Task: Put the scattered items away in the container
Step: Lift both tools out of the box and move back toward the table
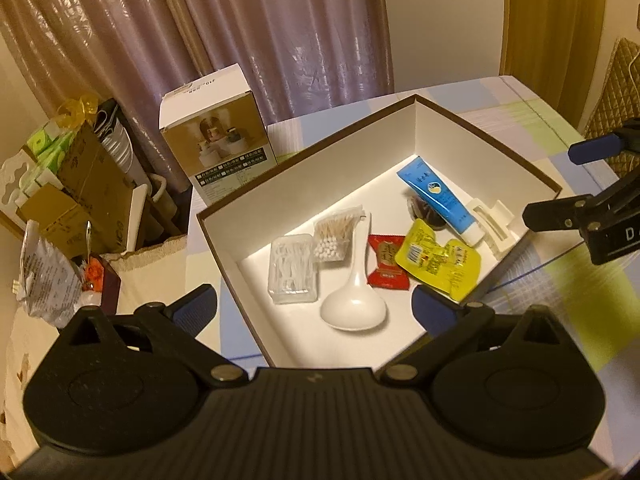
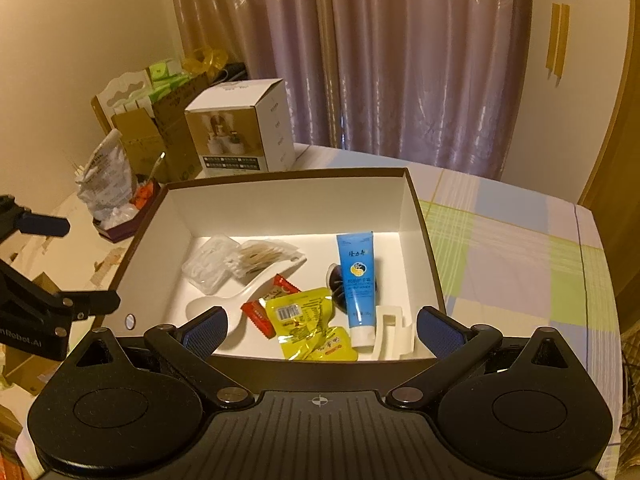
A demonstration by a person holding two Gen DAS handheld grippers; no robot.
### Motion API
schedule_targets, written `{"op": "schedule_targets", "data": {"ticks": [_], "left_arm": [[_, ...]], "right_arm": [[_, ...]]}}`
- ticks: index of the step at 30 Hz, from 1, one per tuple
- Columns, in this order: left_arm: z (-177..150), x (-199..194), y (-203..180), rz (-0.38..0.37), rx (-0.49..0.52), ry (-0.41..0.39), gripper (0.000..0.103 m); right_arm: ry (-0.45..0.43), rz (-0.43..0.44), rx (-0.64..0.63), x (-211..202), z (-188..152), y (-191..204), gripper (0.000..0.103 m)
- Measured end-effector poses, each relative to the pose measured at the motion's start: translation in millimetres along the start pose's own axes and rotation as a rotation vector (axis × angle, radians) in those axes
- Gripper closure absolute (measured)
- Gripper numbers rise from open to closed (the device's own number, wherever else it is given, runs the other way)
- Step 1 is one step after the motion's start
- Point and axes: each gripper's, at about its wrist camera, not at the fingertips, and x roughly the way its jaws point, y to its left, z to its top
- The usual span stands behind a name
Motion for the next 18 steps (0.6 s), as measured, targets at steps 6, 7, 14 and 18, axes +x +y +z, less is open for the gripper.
{"op": "schedule_targets", "data": {"ticks": [6,7,14,18], "left_arm": [[-13.8,-11.8,-8.3,0.012,-0.020,0.005,0.001],[-15.3,-14.1,-9.4,0.014,-0.024,0.004,0.001],[-24.2,-26.8,-19.5,0.033,-0.036,-0.010,0.001],[-29.2,-34.5,-24.5,0.035,-0.043,-0.019,0.001]], "right_arm": [[-0.019,-0.005,-0.006,-12.5,-8.6,3.7,0.000],[-0.023,-0.005,-0.009,-14.7,-9.8,4.2,0.000],[-0.060,0.020,-0.026,-29.9,-17.8,6.2,0.000],[-0.074,0.041,-0.020,-39.4,-24.5,5.3,0.000]]}}
